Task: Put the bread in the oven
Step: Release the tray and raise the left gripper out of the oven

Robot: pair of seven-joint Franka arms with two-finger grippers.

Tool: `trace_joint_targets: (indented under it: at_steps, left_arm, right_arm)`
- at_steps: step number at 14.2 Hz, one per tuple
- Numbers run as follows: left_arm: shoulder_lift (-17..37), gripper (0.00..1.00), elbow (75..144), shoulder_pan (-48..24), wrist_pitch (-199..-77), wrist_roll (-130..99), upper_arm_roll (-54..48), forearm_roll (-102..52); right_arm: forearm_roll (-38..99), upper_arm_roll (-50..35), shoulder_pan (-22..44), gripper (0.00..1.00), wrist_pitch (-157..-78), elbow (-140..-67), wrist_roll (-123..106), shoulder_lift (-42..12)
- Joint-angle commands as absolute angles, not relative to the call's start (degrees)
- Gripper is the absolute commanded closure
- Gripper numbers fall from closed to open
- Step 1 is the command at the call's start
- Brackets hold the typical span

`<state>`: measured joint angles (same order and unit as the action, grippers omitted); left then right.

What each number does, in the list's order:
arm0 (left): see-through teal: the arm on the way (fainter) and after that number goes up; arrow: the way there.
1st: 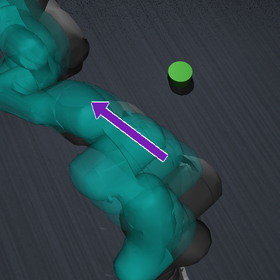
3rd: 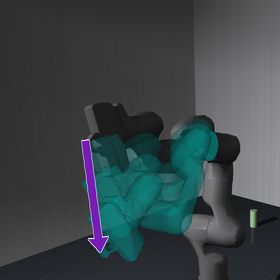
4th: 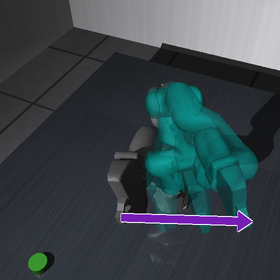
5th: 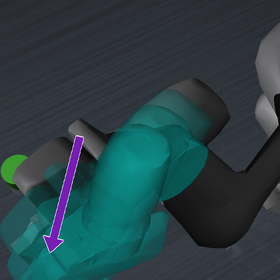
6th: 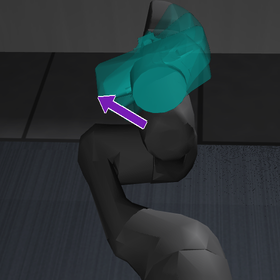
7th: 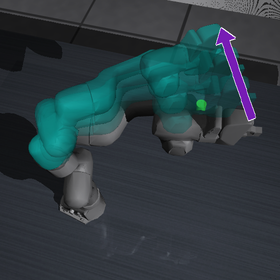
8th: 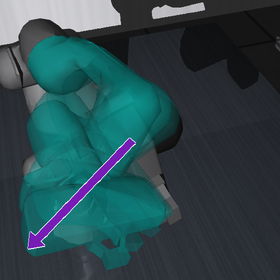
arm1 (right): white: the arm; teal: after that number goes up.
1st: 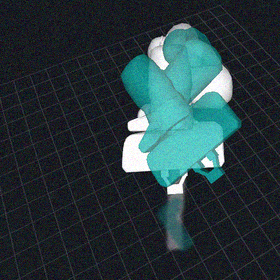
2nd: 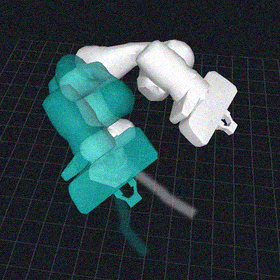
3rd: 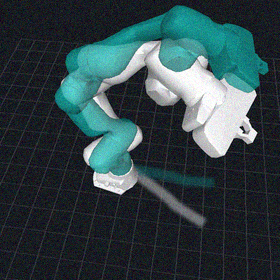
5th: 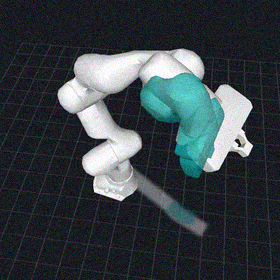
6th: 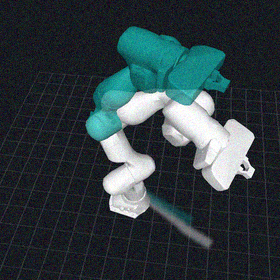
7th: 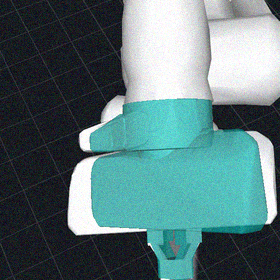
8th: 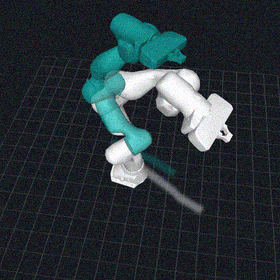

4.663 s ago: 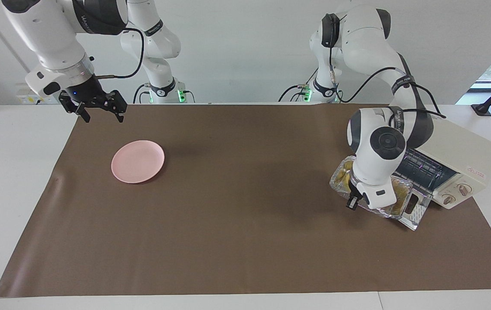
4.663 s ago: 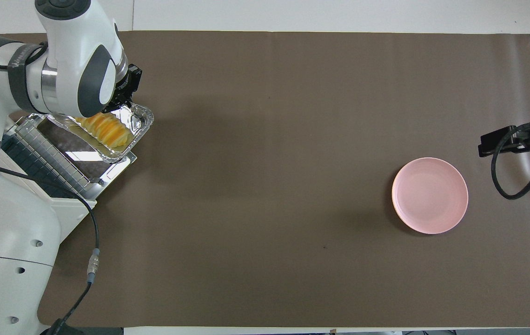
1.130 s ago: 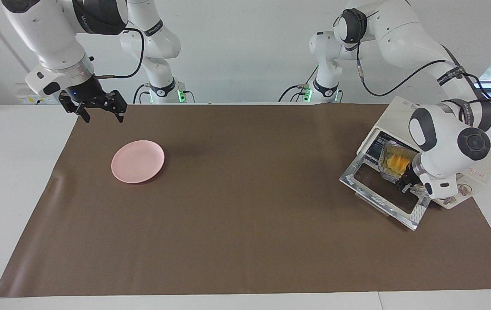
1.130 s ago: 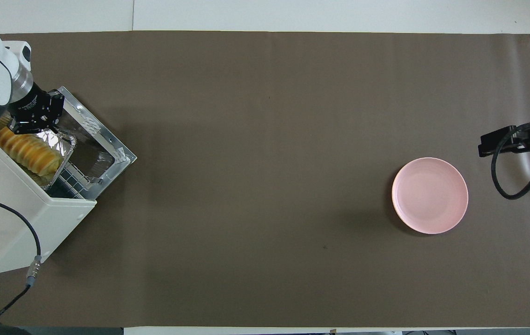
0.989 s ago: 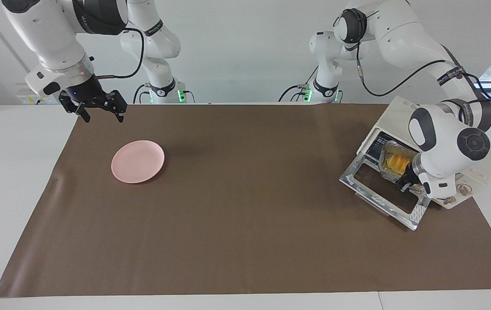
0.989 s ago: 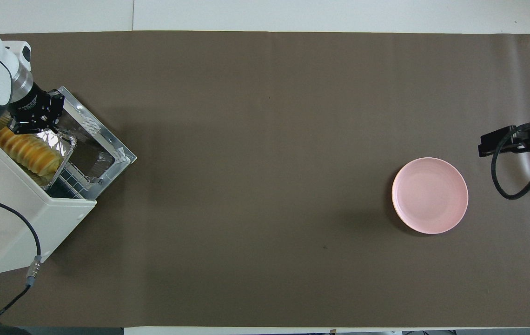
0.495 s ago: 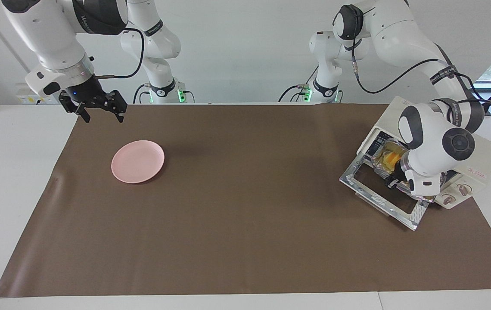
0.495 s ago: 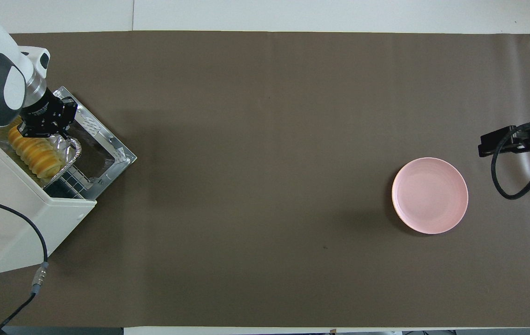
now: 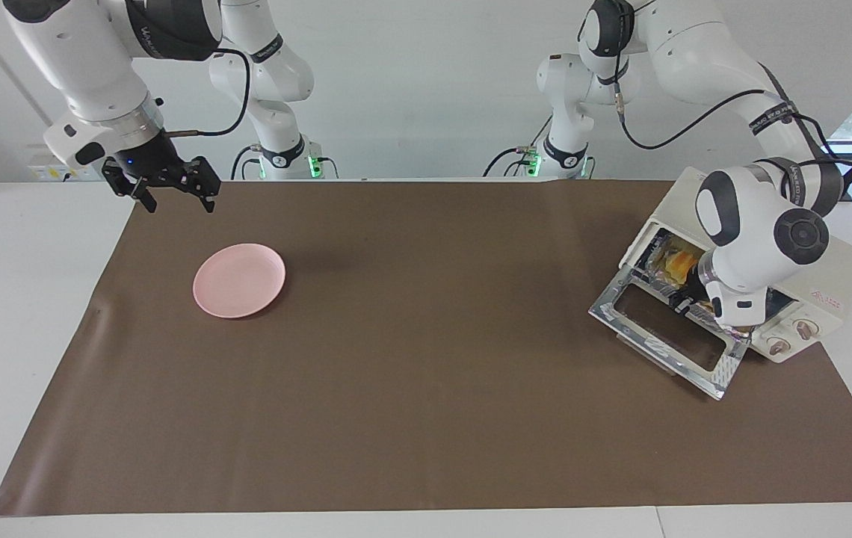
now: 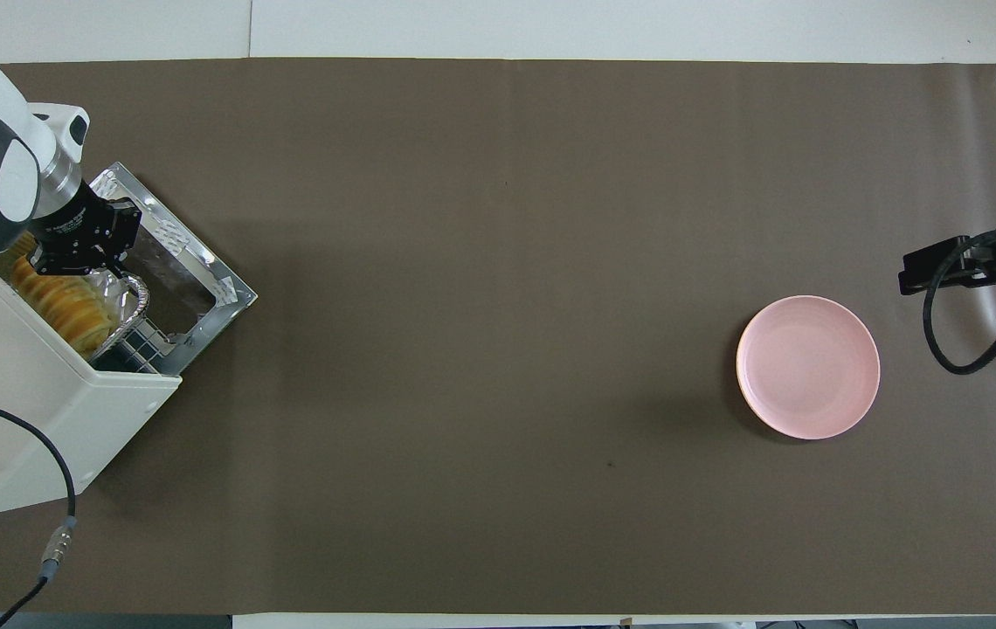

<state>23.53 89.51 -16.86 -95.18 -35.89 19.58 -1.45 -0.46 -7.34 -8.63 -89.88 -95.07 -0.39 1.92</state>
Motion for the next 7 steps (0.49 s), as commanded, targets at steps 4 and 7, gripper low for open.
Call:
trace_joint_targets:
  at_steps: [4,7]
  left_arm:
    - [20.57,1.0,94.13,-16.96,-97.99,-36.39,19.69,-0.18]
    - [20.57,1.0,94.75,-17.57,-99.93,-36.47,19.69,2.44]
  right_arm:
    - [-0.97,-8.0,-9.49,0.0,-89.65,-95.8,-1.85,2.81]
    - [-0.97,-8.0,-9.49,0.0,-89.65,-95.8,-1.85,2.81]
